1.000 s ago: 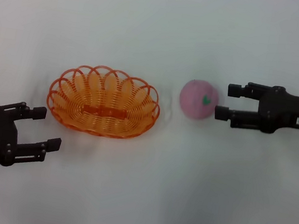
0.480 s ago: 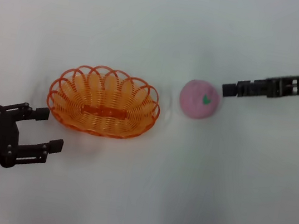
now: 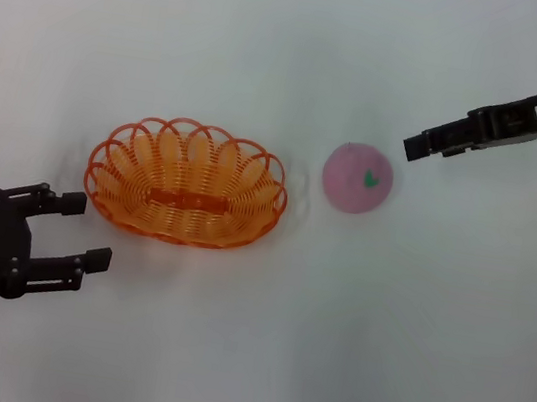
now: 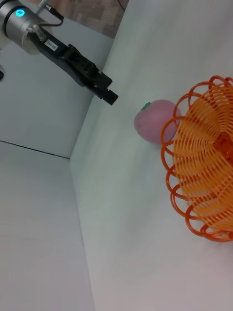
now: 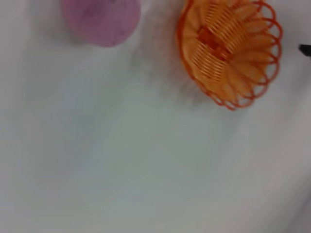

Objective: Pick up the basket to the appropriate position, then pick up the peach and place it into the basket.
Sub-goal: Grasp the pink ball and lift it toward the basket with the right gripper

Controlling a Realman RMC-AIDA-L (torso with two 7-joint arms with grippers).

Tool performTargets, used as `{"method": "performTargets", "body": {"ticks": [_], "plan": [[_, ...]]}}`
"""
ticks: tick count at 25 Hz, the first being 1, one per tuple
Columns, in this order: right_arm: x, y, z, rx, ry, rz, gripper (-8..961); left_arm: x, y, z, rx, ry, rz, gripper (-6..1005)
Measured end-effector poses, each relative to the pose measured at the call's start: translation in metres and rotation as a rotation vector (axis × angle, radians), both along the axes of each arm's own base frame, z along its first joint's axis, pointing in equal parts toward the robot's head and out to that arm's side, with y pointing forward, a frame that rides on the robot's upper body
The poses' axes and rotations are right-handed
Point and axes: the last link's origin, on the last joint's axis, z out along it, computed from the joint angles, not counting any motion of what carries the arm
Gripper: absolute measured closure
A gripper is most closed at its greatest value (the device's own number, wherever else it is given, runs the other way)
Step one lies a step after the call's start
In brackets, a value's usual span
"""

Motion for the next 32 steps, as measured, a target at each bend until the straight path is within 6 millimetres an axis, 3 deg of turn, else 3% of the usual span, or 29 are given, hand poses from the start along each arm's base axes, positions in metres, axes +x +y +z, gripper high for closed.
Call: {"method": "performTargets", "body": {"ticks": [10,25,32], "plan": [[-0.028,0.015,-0.008,-0.054,-0.168,0.016,132,0.000,-0.001,0.000,-0.007,-0.003,0.000,208],[-0.061,0.022,-0.031,-0.114,-0.341,0.050,129,0.002,-0.001,-0.001,-0.015,-0.007,-0.009,208],[-0.067,0.023,-0.038,-0.120,-0.376,0.071,130,0.003,0.000,0.000,-0.014,-0.006,-0.011,208]]}}
